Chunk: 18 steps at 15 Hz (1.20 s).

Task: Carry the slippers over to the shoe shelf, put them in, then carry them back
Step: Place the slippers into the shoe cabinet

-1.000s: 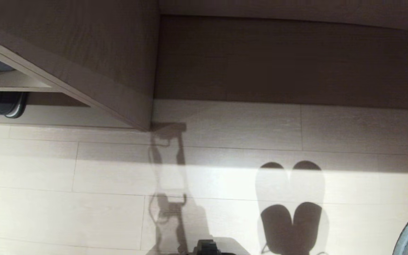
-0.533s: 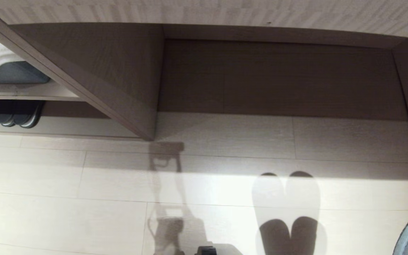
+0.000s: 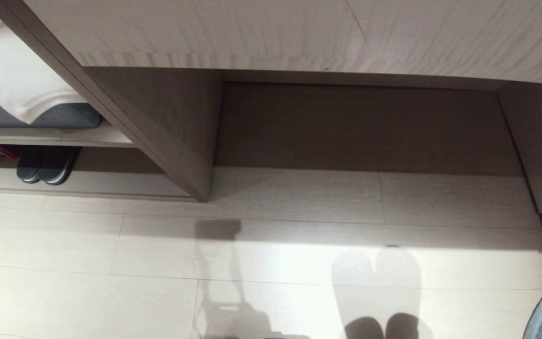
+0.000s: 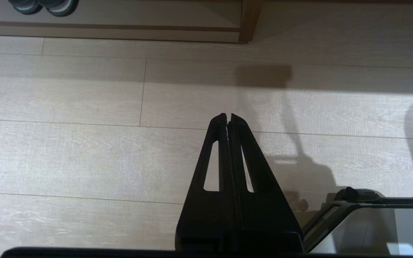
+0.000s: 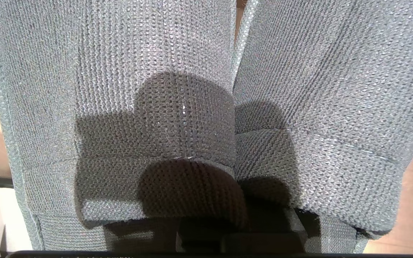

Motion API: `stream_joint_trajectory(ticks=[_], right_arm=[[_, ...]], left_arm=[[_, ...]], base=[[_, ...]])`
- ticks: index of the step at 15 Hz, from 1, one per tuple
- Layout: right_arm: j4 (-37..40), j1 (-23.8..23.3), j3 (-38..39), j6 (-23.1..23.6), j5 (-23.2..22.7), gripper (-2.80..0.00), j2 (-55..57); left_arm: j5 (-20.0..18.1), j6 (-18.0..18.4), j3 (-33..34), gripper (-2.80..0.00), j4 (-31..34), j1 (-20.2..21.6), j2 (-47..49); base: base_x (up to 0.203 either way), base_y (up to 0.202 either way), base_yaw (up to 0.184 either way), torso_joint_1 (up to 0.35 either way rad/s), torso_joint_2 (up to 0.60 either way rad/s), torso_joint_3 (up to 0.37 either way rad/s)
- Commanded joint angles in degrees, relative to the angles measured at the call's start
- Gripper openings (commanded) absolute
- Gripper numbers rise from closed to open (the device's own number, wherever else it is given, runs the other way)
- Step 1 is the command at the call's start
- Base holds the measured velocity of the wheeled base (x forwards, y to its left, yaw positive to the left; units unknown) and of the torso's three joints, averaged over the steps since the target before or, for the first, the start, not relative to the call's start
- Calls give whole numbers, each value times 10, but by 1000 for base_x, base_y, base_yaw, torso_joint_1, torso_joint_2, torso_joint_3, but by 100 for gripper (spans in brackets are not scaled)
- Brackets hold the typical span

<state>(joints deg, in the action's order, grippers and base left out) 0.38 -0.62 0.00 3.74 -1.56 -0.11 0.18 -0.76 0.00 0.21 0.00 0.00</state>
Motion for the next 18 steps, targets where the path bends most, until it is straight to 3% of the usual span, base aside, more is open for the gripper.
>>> stream_joint_trajectory(ticks=[1,18], right_arm=[[0,0,0,0,0,-280,-1],[1,0,0,0,0,-280,-1]], left_arm=[[0,0,0,-280,0,-1,0],[0,0,0,-280,0,0,0]], base=[[0,0,0,3,6,207],[0,0,0,2,2,203]])
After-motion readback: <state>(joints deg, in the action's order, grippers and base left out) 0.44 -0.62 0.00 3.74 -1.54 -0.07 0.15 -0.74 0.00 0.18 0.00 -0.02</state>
